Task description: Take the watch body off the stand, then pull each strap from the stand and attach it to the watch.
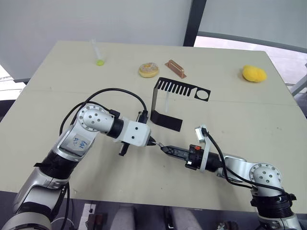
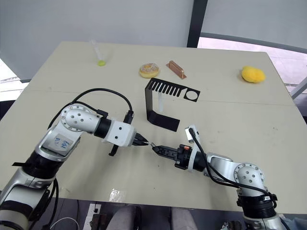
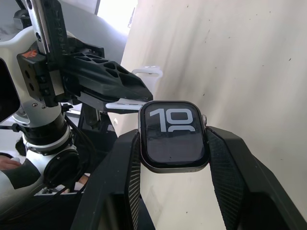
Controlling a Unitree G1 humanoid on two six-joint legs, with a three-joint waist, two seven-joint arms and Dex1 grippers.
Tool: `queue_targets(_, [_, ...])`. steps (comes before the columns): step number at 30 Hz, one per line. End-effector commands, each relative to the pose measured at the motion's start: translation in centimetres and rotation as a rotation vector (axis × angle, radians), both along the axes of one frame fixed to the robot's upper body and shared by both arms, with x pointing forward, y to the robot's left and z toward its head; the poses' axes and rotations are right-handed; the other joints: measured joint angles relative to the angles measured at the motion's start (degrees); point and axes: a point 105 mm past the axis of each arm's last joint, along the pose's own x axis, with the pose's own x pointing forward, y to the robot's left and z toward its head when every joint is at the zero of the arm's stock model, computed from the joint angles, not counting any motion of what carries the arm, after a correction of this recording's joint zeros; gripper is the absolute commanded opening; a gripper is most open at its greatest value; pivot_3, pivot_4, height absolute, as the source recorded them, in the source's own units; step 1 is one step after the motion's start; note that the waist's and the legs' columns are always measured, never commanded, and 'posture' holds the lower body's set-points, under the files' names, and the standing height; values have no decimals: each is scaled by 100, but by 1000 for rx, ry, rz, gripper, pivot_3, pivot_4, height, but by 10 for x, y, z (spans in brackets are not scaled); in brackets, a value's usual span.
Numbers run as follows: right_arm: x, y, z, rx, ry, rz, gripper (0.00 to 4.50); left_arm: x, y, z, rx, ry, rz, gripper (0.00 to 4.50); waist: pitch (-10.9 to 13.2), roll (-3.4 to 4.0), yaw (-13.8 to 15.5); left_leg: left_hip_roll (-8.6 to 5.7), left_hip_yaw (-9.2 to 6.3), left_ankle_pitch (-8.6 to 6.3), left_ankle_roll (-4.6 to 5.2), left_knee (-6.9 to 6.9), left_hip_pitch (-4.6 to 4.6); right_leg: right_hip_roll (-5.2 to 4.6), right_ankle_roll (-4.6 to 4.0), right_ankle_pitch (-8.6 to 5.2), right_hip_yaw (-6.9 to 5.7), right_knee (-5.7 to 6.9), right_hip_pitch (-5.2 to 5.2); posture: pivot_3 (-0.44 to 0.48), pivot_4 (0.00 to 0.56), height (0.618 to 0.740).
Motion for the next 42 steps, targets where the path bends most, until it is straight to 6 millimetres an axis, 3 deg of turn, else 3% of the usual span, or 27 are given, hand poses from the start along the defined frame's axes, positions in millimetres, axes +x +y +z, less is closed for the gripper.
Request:
queue_targets(1, [-3,8,13,46,-38,50,1508,-2,-9,4,10,-37,-36,0,0,0,0,0,0,0,0,0,0,0,0,0,0,0,0,0,150,740])
queue_targets(42, [-3,12,15,49,-48,84,1508,7,-31,-2,98,-77,-69,0,0,0,4,0,0,0,1,0,-1,1,0,0,0,1,0,0,150,740])
